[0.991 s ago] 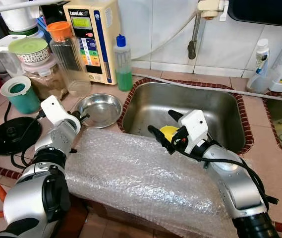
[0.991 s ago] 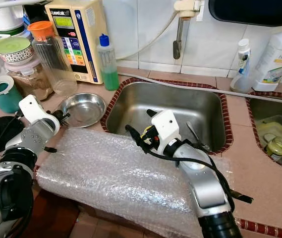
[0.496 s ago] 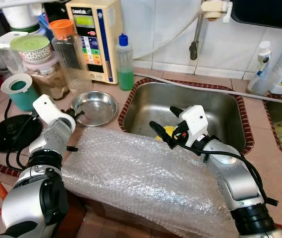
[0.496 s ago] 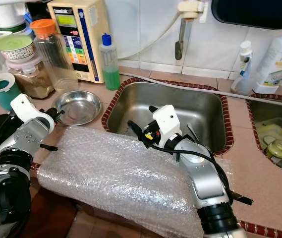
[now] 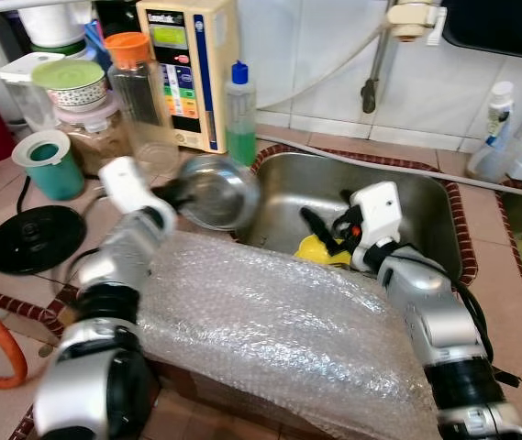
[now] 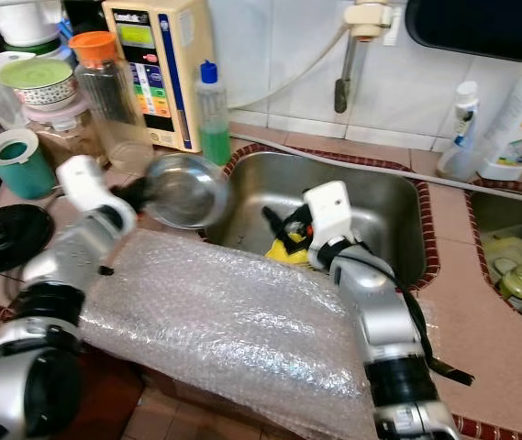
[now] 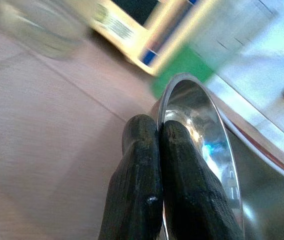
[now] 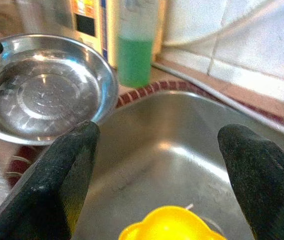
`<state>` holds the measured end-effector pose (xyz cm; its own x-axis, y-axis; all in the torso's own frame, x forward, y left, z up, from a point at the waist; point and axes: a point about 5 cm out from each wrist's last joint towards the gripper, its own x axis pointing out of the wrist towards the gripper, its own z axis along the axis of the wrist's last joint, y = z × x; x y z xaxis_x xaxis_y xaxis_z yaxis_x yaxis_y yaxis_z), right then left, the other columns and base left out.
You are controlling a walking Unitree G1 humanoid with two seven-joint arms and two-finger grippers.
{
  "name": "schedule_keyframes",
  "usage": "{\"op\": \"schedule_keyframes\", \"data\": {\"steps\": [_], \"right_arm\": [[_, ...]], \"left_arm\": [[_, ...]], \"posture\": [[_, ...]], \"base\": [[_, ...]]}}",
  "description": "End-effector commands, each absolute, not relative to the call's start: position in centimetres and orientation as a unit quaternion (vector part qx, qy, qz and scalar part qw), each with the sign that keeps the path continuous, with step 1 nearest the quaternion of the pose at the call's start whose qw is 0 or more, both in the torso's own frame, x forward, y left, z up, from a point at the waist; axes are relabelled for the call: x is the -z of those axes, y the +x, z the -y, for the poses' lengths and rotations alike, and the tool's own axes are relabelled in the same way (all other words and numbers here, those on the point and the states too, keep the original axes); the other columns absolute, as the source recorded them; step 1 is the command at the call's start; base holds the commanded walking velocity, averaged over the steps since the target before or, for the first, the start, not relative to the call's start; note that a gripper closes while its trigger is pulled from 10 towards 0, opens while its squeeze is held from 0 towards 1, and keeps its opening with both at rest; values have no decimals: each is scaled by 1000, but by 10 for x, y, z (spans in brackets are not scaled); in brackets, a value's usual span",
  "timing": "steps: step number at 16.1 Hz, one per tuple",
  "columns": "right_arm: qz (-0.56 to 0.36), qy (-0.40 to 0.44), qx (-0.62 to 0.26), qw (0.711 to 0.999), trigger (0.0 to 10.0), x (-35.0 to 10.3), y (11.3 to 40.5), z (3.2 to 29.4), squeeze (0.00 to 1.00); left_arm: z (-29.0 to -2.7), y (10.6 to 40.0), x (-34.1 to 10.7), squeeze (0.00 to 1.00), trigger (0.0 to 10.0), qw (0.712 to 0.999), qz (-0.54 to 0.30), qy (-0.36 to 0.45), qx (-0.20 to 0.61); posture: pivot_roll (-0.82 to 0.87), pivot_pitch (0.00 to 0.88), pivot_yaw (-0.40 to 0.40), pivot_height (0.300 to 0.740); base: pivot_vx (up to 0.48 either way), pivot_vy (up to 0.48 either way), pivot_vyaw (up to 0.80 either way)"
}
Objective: Kitchen organization
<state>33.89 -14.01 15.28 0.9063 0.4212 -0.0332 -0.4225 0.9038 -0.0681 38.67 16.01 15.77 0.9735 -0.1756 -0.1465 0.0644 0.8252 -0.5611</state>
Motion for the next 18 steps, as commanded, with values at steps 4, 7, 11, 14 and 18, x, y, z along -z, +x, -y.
{"op": "schedule_keyframes", "data": {"steps": [4,7,11,14,18], "right_arm": [[-43,39,-187,981,10000,-144,355,132,0],[-43,83,-176,980,10000,-149,361,127,0],[-45,111,-183,976,0,-154,375,116,0],[-47,121,-179,975,0,-154,377,112,0],[-39,159,-160,973,0,-160,382,117,0]], "left_arm": [[-137,380,-169,0,0,930,-62,-329,151],[-123,376,-181,0,0,917,-46,-335,211],[-100,365,-191,0,0,900,-36,-339,272],[-99,360,-189,0,0,896,-38,-344,278],[-99,357,-189,0,0,895,-42,-341,283]], "posture": [[10,0,64,740],[18,0,48,740],[74,0,25,740],[78,0,18,740],[83,0,29,740]], "base": [[0,0,0],[0,0,0],[0,0,0],[0,0,0],[0,0,0]]}}
